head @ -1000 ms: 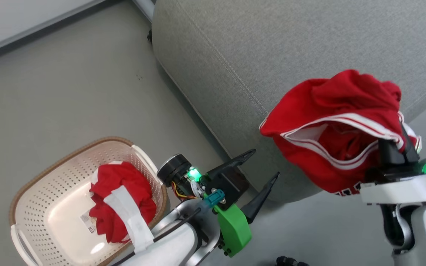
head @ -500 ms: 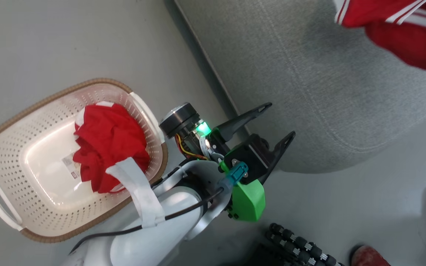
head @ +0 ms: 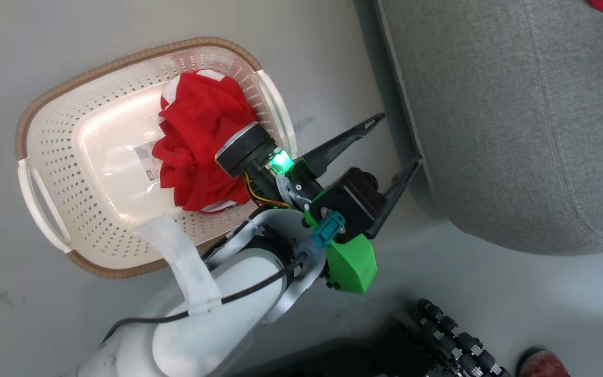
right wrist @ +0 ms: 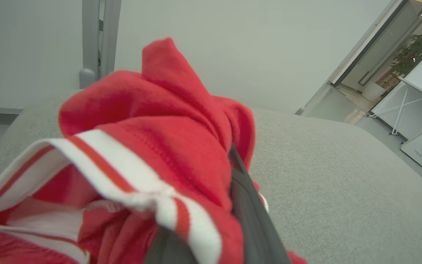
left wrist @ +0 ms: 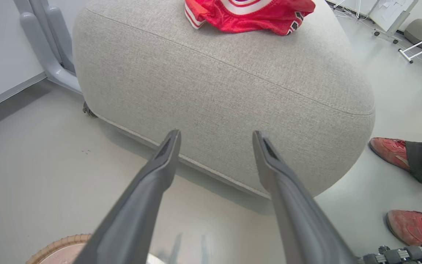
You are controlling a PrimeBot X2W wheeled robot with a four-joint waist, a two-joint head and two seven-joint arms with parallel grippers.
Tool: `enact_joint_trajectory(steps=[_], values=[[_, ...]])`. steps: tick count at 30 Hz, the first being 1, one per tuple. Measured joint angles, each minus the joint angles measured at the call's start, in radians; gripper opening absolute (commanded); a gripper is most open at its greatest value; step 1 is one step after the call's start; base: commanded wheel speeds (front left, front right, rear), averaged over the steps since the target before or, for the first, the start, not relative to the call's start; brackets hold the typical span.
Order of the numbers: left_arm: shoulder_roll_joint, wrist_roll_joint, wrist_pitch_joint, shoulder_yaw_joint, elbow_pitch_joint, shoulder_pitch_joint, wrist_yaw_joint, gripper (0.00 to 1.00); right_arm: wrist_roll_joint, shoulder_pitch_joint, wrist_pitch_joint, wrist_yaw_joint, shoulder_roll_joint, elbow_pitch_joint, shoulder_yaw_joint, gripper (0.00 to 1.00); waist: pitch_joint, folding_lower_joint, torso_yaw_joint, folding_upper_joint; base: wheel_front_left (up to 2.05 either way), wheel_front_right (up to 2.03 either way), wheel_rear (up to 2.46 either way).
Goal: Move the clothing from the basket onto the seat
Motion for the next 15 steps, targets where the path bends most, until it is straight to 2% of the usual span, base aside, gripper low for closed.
enact_joint_trajectory(steps=[6,15], values=[[-0.001,-0.018,-0.049,0.031,0.005,0.015,0.031,1.00,-0.046,0.099,0.000,0.000,0.066,-0.040,-0.036,1.00,-0.011,0.0000,0.026,0.0000,0.00,0.00,0.00],[-0.012,-0.079,-0.205,0.090,0.077,0.134,0.102,1.00,-0.127,0.388,0.000,0.000,0.181,-0.235,-0.060,1.00,-0.136,-0.0001,0.032,0.0000,0.00,0.00,0.00]])
